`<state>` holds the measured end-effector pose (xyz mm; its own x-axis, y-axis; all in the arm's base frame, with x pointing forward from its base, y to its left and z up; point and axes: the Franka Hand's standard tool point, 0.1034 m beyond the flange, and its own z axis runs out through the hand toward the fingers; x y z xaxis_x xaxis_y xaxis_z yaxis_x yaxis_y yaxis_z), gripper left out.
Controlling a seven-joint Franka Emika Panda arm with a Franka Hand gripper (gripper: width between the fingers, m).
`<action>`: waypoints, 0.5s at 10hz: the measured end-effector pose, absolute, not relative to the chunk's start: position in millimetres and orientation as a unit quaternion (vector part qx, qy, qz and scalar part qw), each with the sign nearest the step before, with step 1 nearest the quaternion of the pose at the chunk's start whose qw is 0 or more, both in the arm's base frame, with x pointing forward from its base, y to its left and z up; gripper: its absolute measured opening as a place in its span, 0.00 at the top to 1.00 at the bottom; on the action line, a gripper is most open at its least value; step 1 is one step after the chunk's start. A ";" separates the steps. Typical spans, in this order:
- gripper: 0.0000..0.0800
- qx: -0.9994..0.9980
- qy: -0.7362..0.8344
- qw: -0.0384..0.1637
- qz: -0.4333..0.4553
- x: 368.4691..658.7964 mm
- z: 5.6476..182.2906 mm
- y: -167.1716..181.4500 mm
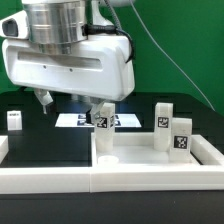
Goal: Assemble square table
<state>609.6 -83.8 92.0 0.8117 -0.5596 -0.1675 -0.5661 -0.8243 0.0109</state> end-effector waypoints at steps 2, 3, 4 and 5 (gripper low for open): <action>0.19 -0.969 0.230 0.015 0.086 598.5 89.3 -89.5; 0.19 -0.978 0.187 0.019 0.088 589.7 86.2 -94.3; 0.19 -0.982 0.166 0.023 0.093 581.8 84.1 -98.4; 0.19 -0.981 0.168 0.023 0.096 576.9 82.4 -98.6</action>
Offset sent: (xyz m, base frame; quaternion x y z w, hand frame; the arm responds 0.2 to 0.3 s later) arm -0.0396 -0.0207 -0.0040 -0.0182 -0.0448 -0.2530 0.9663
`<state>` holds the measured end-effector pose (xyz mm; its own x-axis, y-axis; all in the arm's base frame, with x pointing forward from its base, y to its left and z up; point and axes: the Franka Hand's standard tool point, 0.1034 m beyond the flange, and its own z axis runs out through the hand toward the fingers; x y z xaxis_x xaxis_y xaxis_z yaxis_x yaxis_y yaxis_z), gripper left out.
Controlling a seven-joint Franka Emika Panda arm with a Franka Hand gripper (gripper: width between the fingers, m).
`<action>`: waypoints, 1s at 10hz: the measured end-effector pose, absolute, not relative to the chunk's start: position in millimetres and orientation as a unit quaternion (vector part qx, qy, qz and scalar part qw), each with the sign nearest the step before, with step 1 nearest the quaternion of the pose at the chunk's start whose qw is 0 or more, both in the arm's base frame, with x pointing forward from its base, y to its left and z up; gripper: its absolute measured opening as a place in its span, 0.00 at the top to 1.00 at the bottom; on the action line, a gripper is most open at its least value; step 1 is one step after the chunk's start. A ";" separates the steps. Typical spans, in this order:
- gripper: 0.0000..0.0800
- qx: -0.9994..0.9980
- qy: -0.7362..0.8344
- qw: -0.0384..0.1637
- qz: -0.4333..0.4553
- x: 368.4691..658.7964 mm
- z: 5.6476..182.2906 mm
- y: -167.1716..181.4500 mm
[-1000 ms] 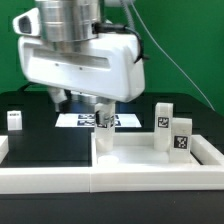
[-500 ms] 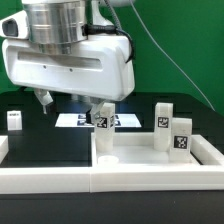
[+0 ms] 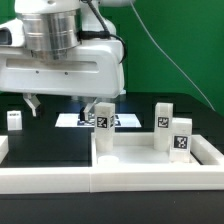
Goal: Assemble square table
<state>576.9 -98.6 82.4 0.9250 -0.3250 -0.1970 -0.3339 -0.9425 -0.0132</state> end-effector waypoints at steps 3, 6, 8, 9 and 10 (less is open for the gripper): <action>0.19 -0.980 0.171 0.024 0.098 566.5 79.2 -99.2; 0.19 -0.994 0.053 0.015 0.098 542.2 72.3 -109.3; 0.19 -0.995 0.021 0.018 0.100 523.0 65.9 -117.5; 0.19 -0.994 0.022 0.019 0.101 519.9 65.3 -116.8; 0.19 -0.994 0.023 0.021 0.104 513.9 64.2 -116.4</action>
Offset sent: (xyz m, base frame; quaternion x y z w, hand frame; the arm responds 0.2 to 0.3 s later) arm -0.0300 0.0000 0.0000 0.0000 0.0000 0.0000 1.0000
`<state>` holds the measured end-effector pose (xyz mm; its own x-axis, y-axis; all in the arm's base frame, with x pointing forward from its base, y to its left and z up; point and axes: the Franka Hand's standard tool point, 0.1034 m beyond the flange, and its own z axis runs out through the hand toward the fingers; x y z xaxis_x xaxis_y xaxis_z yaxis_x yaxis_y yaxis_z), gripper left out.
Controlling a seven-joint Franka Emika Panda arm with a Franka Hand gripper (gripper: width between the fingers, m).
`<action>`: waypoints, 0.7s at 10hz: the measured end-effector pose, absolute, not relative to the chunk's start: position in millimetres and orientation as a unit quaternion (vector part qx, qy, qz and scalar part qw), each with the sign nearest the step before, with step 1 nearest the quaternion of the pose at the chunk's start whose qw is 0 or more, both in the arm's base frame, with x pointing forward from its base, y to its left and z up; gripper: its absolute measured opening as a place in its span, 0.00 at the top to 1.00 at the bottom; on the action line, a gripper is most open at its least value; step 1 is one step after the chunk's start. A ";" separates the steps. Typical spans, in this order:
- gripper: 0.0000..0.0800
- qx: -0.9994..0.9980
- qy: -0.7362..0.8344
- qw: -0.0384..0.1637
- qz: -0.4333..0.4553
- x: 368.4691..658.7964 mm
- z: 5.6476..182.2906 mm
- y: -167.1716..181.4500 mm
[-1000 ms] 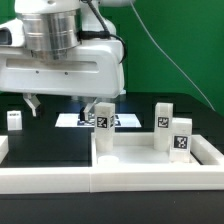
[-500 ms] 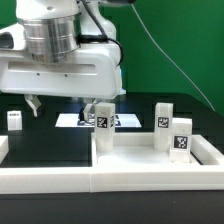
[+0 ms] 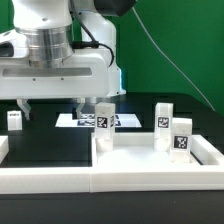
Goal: Assemble square table
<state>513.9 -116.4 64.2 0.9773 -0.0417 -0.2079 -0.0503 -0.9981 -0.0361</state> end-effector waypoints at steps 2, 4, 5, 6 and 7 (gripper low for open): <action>0.19 -0.993 0.025 0.023 0.110 504.9 61.2 -115.6; 0.19 -0.994 -0.005 0.011 0.113 489.0 54.9 -116.5; 0.19 -0.993 -0.029 0.005 0.118 477.3 52.0 -117.0; 0.19 -0.991 -0.056 0.001 0.122 470.4 51.5 -119.2; 0.19 -0.990 -0.066 0.002 0.123 467.6 51.6 -122.3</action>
Offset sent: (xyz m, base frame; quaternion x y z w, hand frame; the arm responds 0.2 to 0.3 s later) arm -0.0424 -0.0093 -0.0065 -0.0932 -0.0128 -0.0903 0.9915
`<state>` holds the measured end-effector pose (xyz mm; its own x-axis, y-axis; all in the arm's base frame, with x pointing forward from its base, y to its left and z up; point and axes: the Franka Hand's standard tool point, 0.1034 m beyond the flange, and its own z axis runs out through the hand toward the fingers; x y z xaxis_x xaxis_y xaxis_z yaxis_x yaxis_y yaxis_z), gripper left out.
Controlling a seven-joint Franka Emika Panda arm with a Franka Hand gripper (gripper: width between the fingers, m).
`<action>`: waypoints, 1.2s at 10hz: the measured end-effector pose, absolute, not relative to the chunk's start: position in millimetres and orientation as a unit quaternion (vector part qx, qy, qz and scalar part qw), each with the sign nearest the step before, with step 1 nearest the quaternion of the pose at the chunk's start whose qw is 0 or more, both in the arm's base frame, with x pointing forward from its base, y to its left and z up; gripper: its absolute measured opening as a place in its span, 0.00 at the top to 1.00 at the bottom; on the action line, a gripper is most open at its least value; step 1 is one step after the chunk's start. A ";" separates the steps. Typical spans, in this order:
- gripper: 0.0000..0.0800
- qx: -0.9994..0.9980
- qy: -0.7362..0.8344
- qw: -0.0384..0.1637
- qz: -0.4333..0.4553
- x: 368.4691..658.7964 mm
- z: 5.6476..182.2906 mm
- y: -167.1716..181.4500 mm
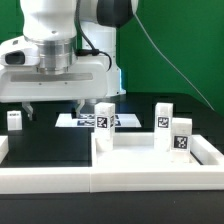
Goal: Assemble square table
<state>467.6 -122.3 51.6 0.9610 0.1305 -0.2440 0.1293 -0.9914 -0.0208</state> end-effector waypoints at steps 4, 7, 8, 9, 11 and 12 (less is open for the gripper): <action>0.19 -0.989 -0.060 0.009 0.138 445.8 45.1 -120.7; 0.19 -0.982 -0.122 0.008 0.142 428.1 41.6 -145.3; 0.19 -0.982 -0.127 0.007 0.141 422.5 43.0 -157.1; 0.19 -0.982 -0.134 0.002 0.133 421.4 44.2 -163.7; 0.19 -0.981 -0.137 0.004 0.136 411.2 41.6 -165.8; 0.19 -0.981 -0.137 0.004 0.136 411.1 41.4 -165.8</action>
Offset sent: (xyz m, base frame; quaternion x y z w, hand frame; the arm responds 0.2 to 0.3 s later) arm -0.0300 0.0000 0.0000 0.0000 0.0000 0.0000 1.0000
